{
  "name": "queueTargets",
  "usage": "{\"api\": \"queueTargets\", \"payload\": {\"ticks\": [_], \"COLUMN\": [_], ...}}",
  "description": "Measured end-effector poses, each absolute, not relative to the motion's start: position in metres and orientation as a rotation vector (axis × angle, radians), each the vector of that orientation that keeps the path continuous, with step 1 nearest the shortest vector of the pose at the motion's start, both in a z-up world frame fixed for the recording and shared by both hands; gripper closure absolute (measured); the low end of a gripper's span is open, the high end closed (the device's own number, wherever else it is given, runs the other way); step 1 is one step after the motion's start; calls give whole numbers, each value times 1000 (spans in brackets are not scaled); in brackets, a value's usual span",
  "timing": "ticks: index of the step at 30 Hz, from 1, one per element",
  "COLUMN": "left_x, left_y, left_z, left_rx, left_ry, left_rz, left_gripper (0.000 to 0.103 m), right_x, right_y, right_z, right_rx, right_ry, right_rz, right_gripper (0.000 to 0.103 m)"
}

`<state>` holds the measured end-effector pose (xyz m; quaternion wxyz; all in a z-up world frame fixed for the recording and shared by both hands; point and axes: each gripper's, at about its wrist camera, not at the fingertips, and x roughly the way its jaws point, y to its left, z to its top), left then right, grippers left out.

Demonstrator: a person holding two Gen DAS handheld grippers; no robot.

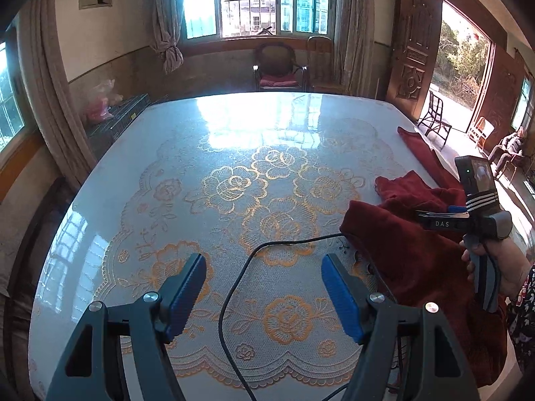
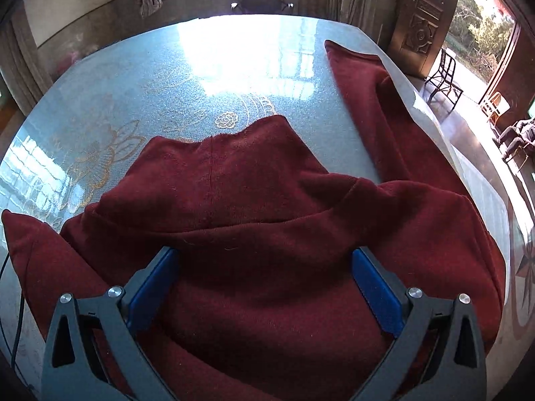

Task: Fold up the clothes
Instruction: 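Grasp the sweater with the right gripper and lift it off the table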

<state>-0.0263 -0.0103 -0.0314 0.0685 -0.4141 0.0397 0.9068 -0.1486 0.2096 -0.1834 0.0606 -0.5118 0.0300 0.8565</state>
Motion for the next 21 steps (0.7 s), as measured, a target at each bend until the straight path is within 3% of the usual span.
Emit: {"api": "queueTargets", "payload": {"ticks": [2,4,5,6,7,13,21], "left_x": [-26,-25,-24,-24,-24,-21,-22], "left_y": [-11,-12,-11,-11,-11,-15,-32], "left_z": [-32,-31,-31,-31,-30,-26,-16], "left_rx": [-1248,-1237,-1237,-1239,-1241,-1206,-1151], "left_ry": [127,128,131,129,126,126,10], "left_rz": [2735,2738,2742,2742,2742,2752,2771], "left_gripper": [30,30,30,30,30,30,30], "right_x": [-145,-141,-139,-137,-136,-119,-53], "right_y": [208,205,204,203,203,201,192], "right_z": [-181,-178,-174,-169,-167,-136,-12], "right_rx": [-1526,-1492,-1473,-1457,-1455,-1339,-878], "right_ry": [93,93,92,93,110,228,295], "right_rz": [2605,2623,2632,2639,2639,2699,2930], "right_gripper": [1,14,34,71,86,87,87]}}
